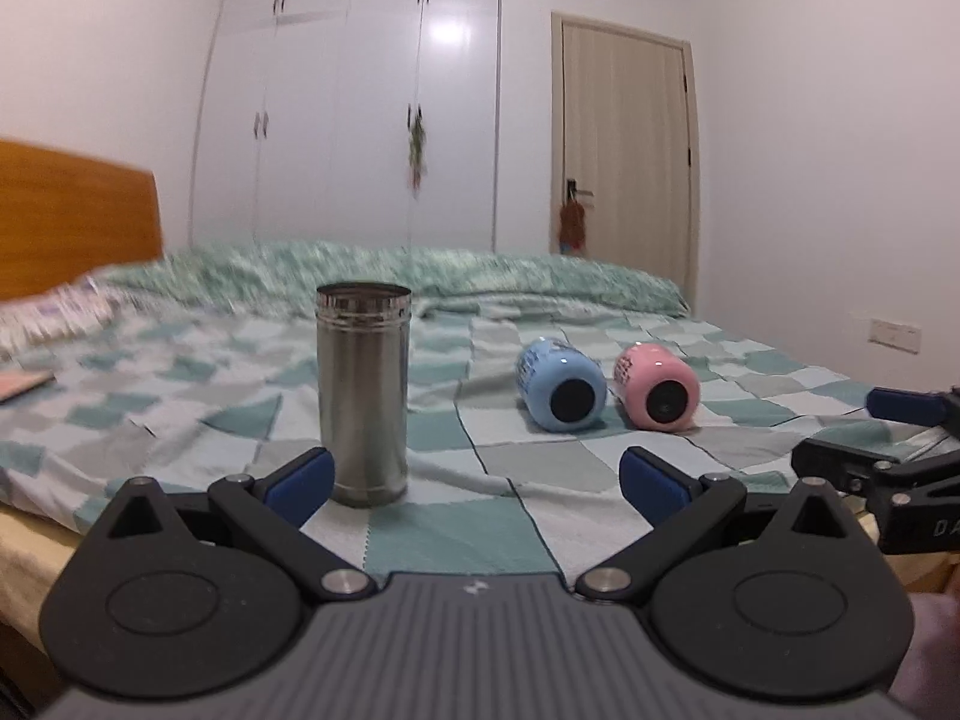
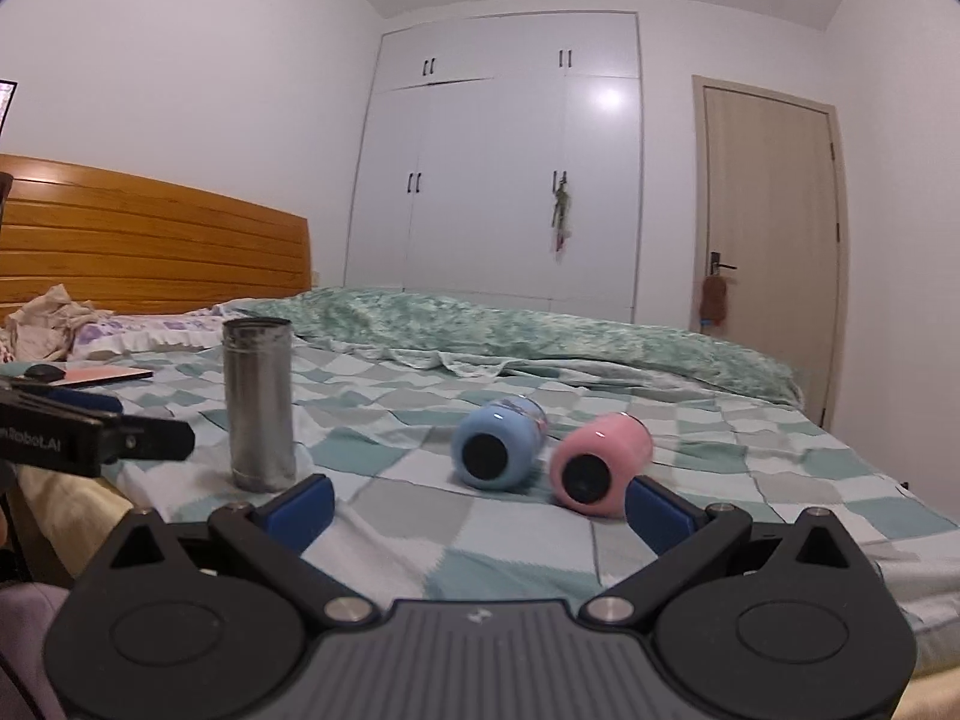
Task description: Flip cup upright
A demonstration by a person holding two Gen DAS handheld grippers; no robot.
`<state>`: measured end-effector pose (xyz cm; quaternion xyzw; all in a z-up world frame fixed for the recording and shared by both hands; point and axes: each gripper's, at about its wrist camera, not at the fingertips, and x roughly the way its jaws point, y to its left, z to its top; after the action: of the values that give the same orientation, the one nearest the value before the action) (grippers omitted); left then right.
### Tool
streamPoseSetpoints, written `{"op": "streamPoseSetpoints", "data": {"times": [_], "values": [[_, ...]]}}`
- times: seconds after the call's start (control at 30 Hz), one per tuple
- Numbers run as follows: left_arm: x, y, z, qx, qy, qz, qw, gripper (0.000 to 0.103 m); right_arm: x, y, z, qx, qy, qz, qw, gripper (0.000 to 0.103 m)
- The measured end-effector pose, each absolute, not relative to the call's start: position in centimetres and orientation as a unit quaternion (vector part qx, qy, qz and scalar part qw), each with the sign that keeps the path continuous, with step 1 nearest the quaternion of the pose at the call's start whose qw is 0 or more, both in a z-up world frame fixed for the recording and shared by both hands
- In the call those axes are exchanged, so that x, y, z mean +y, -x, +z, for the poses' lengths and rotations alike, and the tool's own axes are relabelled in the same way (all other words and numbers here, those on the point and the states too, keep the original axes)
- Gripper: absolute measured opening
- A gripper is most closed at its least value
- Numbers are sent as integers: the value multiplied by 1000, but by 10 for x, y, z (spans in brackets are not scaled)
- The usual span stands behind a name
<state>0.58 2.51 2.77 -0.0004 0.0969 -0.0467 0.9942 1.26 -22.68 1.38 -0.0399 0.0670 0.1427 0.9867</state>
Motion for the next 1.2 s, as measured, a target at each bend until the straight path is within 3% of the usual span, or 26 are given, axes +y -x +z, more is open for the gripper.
{"op": "streamPoseSetpoints", "data": {"times": [1.2], "values": [[16,2,8,59,-14,-26,998,103,-220,-2,3,36,42,138,989,103]]}}
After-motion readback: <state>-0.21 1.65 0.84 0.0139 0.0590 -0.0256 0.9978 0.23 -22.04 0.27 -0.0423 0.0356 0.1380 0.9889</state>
